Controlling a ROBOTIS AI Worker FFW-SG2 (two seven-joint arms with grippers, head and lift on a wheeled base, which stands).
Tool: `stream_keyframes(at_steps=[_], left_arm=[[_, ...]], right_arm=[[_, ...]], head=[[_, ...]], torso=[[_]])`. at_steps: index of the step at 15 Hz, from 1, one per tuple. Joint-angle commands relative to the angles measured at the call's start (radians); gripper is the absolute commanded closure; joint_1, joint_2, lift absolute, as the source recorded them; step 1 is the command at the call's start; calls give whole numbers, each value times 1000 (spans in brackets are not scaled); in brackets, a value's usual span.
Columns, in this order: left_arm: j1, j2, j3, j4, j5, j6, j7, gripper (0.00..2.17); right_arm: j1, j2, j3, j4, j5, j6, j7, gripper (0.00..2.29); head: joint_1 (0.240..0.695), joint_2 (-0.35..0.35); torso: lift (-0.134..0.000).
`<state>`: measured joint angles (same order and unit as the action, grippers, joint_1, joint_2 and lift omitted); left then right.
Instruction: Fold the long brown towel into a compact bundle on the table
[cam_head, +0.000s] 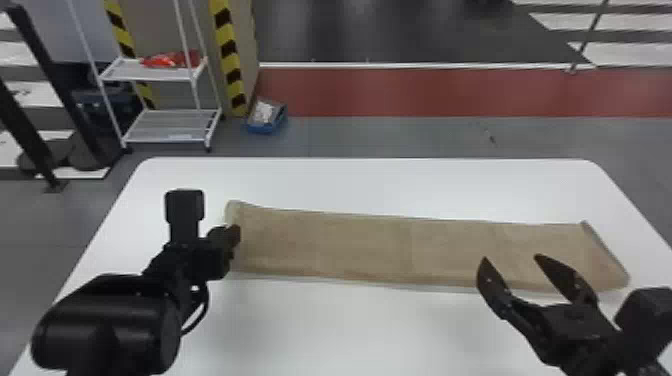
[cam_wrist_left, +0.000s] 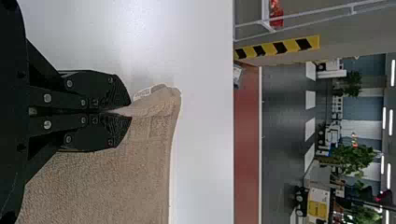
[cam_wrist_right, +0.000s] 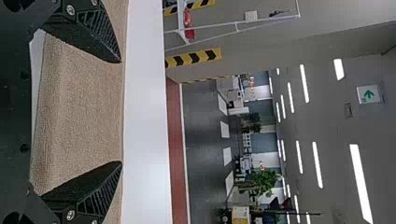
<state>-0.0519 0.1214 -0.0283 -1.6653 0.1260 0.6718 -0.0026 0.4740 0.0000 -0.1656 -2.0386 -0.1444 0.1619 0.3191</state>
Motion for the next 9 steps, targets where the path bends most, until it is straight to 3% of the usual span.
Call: stream_keyframes(at_steps=[1,3,5,9], left_arm=[[23,-9,-13,-126,20,116,1,1720],[23,-13,-53,-195,60,159,33,1720],[4,-31,-122,-235,83,190,73,1720],[-62,-112,-278,-220,84,205,151,1720]], right_arm=[[-1,1,2,3,-6,-3,0,113],[-1,1,-3,6,-20,-3,0,113],[-1,-20,-34,12,-57,-9,-2,97],[-17,-89,-63,67,-132,-34,-8,83]], head=[[695,0],[695,-12],[695,-46],[695,-153]], torso=[[-110],[-110],[-110],[-110]])
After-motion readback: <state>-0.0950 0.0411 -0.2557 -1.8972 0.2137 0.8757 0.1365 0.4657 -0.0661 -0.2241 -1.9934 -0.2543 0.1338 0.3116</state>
